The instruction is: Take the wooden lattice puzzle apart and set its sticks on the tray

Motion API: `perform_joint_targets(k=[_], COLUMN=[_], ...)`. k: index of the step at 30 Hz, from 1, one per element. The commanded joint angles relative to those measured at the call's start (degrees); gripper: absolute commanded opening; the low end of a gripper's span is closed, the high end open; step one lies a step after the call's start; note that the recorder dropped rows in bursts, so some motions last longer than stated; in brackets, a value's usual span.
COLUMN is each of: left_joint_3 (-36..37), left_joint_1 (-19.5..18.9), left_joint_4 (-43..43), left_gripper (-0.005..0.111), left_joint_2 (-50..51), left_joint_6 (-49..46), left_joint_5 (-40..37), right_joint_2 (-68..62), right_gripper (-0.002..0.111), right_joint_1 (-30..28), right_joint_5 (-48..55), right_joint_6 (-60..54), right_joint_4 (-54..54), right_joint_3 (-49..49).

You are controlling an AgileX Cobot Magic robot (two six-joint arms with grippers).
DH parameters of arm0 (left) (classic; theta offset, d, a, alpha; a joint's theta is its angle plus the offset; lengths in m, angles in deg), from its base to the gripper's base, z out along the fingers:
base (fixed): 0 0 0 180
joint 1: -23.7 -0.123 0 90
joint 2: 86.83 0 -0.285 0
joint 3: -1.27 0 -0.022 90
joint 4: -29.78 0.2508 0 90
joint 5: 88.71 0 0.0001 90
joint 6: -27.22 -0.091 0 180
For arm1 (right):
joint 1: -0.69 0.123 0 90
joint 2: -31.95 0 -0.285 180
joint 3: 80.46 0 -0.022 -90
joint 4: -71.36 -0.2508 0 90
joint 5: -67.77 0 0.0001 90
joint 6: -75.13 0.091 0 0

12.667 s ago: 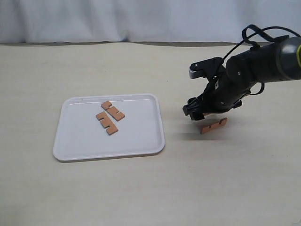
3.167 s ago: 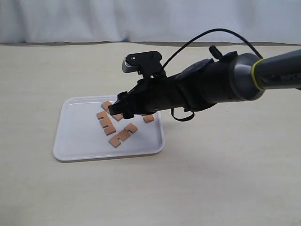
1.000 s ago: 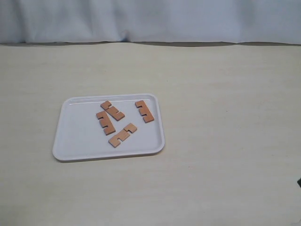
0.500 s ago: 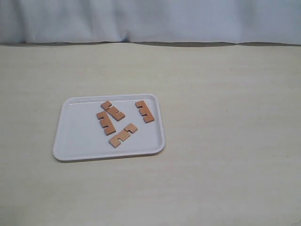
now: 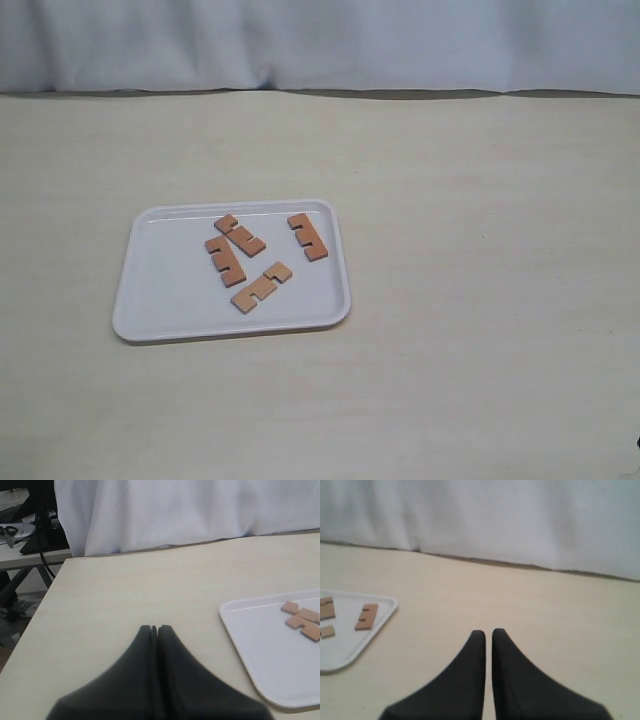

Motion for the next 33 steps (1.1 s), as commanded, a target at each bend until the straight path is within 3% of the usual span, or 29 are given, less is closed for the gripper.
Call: perform_joint_targets(k=[1,22,33], left_joint_3=[0.11,0.11,0.11], left_joint_1=[0.12,0.12,0.12], left_joint_4=[0.12,0.12,0.12], left_gripper=[0.000,0.000,0.000], left_joint_2=[-0.10,-0.10,-0.10], left_joint_6=[-0.06,-0.06,-0.06], left_joint_5=[0.75,0.75,0.75], right_joint_2=[0.30,0.30,0.30], right_gripper=[0.004,0.004,0.004], right_joint_1=[-2.48,-2.61,-6.16], right_joint_5=[2.78,3.92,3.92], right_joint_6=[0.21,-0.13,-0.24], right_joint_4=[-1.27,-2.19,-2.19], right_joint_3=[0.16,0.16,0.16])
